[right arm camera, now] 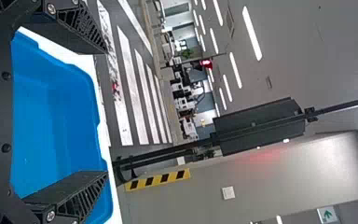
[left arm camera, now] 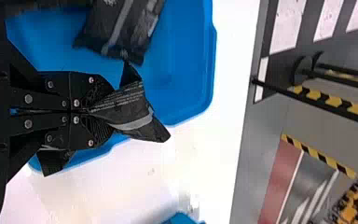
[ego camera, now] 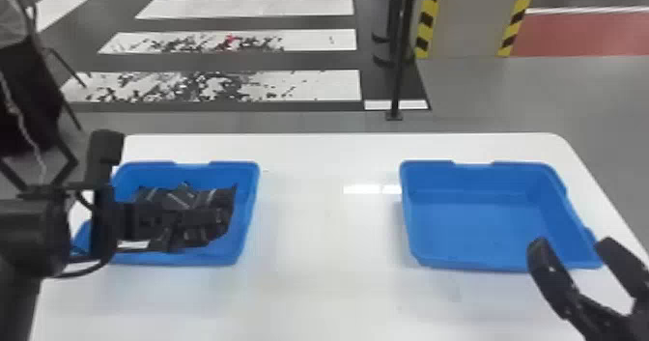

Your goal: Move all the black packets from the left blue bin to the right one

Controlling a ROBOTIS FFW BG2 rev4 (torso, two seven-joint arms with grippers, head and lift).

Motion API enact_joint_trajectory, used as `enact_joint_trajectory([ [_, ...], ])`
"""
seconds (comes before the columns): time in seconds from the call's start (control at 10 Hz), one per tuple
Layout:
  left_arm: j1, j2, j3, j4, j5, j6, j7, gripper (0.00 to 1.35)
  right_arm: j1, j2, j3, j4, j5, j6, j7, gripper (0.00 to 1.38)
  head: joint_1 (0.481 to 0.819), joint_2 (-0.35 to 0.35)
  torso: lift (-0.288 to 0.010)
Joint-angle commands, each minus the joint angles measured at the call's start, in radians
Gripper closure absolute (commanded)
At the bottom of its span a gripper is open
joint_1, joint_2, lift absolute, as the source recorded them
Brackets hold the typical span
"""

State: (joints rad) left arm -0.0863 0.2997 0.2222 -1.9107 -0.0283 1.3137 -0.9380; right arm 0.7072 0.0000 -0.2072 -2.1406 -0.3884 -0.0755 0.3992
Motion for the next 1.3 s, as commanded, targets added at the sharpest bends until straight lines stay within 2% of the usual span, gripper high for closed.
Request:
enact_joint_trajectory([
  [0.0, 0.052, -0.014, -0.031, -0.074, 0.100, -0.013, 0.005, 1.21, -0.020, 0.001, 0.012, -0.020, -0.024, 0.053, 0.024, 0.10, 0.695, 0.041, -0.138],
  [0.2, 0.072, -0.027, -0.140, -0.101, 0.222, -0.055, 0.018, 1.21, -0.076, 0.001, 0.040, -0.040, -0.054, 0.186, 0.069, 0.10, 0.695, -0.020, -0.138],
  [0.6, 0.015, -0.020, -0.352, -0.101, 0.391, -0.087, 0.048, 1.22, -0.187, 0.001, 0.113, -0.006, -0.088, 0.358, 0.112, 0.10, 0.695, -0.102, -0.138],
  [0.9, -0.005, -0.022, -0.436, -0.106, 0.461, -0.109, 0.065, 1.21, -0.226, 0.001, 0.143, 0.004, -0.128, 0.434, 0.125, 0.10, 0.695, -0.153, -0.138],
  [1.2, -0.022, -0.022, -0.458, -0.108, 0.473, -0.118, 0.071, 1.21, -0.236, 0.001, 0.169, 0.011, -0.150, 0.466, 0.130, 0.10, 0.695, -0.162, -0.138],
])
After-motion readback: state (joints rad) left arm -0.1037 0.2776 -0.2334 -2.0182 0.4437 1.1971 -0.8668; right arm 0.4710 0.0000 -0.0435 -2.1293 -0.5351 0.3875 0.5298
